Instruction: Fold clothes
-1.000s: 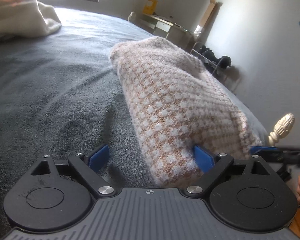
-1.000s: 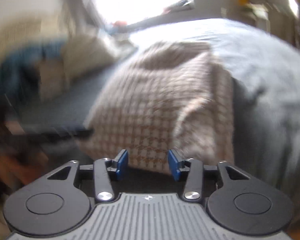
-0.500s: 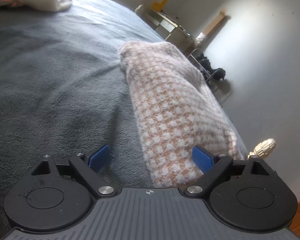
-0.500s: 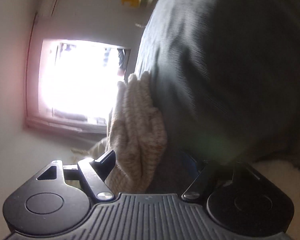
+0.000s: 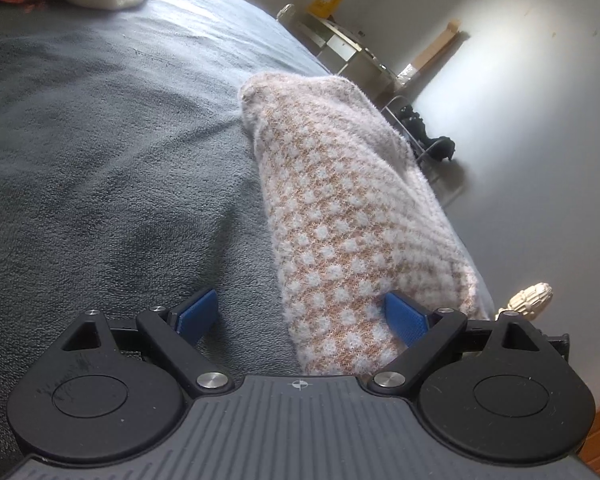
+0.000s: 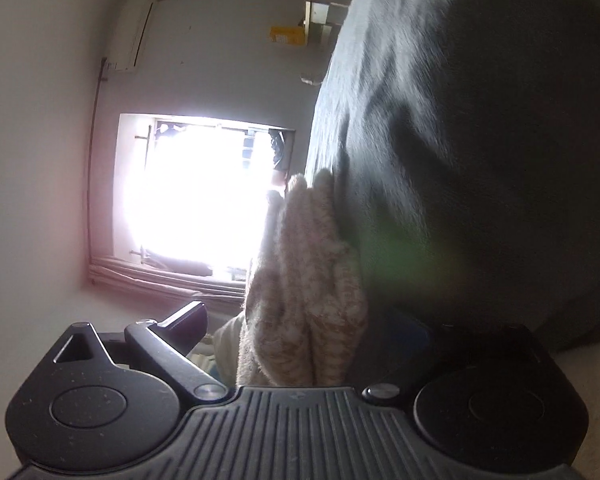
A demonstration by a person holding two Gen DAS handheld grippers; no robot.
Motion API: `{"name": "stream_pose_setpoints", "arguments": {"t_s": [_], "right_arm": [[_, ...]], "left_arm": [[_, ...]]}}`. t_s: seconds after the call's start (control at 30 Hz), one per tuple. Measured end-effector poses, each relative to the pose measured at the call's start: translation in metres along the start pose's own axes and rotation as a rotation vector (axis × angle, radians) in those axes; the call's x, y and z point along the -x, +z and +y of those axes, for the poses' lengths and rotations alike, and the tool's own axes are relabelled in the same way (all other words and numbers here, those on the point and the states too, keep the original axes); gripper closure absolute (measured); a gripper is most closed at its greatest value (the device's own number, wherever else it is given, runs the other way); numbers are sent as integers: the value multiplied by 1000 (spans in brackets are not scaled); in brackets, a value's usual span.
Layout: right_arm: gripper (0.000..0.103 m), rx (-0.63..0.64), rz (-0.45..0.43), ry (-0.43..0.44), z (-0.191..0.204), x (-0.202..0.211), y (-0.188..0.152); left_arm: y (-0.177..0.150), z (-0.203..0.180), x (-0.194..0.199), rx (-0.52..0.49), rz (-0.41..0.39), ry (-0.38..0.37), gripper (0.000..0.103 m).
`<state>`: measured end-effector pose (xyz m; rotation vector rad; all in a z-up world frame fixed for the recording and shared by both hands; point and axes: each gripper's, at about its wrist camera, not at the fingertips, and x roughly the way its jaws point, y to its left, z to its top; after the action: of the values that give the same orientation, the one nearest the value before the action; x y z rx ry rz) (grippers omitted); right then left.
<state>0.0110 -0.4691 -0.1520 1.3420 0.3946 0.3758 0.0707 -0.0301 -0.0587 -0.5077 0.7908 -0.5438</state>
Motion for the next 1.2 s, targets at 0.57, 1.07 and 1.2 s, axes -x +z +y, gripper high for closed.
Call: {"name": "stream_pose_setpoints", "arguments": {"t_s": [0.57, 1.07, 1.2], "right_arm": [[3, 272, 366, -117, 67, -79, 54], [0, 297, 530, -148, 75, -130, 55], [0, 328, 576, -148, 79, -140, 53]], "left_arm": [[25, 5, -22, 54, 35, -102, 12], [43, 9, -64, 81, 95, -214, 8], [48, 6, -75, 87, 107, -217, 7]]}}
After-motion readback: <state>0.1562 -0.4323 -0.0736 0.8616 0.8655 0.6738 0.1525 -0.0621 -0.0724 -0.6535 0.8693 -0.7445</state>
